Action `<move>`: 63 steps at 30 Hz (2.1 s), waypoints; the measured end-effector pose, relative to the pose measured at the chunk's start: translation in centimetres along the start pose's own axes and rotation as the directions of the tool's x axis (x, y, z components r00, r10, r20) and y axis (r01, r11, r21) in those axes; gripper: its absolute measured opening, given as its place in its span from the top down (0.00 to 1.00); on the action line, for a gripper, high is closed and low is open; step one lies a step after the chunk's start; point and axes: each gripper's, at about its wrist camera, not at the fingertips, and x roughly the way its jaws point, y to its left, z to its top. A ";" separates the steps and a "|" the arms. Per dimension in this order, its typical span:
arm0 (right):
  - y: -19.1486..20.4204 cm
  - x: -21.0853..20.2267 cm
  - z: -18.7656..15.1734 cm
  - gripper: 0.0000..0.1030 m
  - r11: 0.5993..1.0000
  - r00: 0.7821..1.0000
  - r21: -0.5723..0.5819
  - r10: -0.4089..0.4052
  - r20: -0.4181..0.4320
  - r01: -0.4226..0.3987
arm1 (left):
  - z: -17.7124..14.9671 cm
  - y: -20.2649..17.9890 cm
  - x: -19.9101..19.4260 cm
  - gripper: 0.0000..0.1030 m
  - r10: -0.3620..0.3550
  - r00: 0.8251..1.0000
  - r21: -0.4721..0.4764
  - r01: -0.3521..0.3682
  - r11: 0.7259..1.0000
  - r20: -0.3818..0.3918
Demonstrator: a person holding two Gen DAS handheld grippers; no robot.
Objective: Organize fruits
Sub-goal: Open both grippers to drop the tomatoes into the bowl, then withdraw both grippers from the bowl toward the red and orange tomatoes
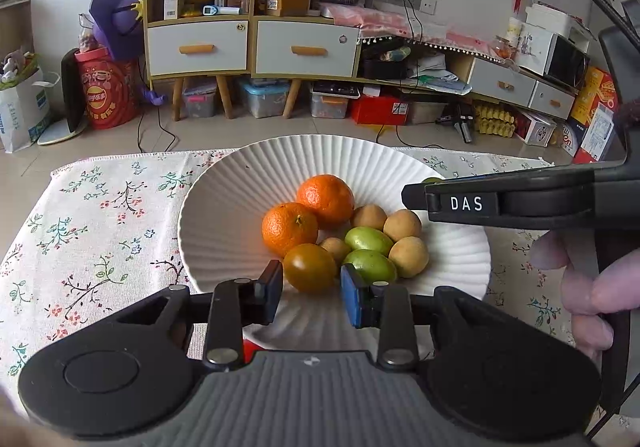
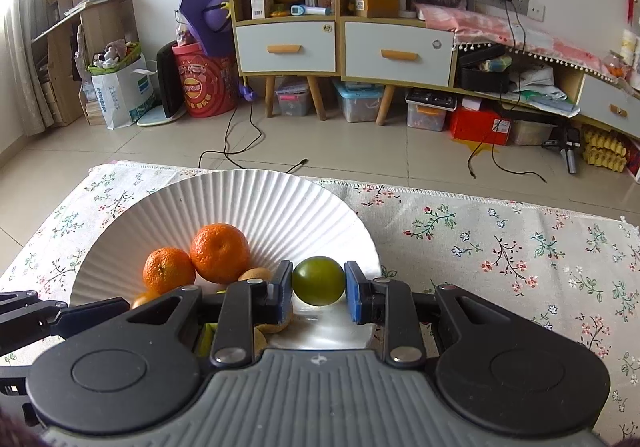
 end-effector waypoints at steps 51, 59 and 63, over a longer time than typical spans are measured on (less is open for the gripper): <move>0.2 -7.9 -3.7 0.03 0.992 0.997 -0.094 0.080 -0.021 -0.081 | -1.8 2.1 -5.7 0.04 0.068 0.995 0.009 -0.068 0.998 -0.070; 1.3 -8.7 -5.2 0.01 0.983 0.990 -0.125 0.134 -0.038 -0.138 | -3.6 3.1 -6.5 0.04 0.081 0.992 0.035 -0.078 0.996 -0.098; 2.0 -8.4 -6.1 0.01 0.978 0.989 -0.150 0.137 -0.055 -0.144 | -5.0 3.8 -6.5 0.04 0.084 0.989 0.047 -0.078 0.996 -0.125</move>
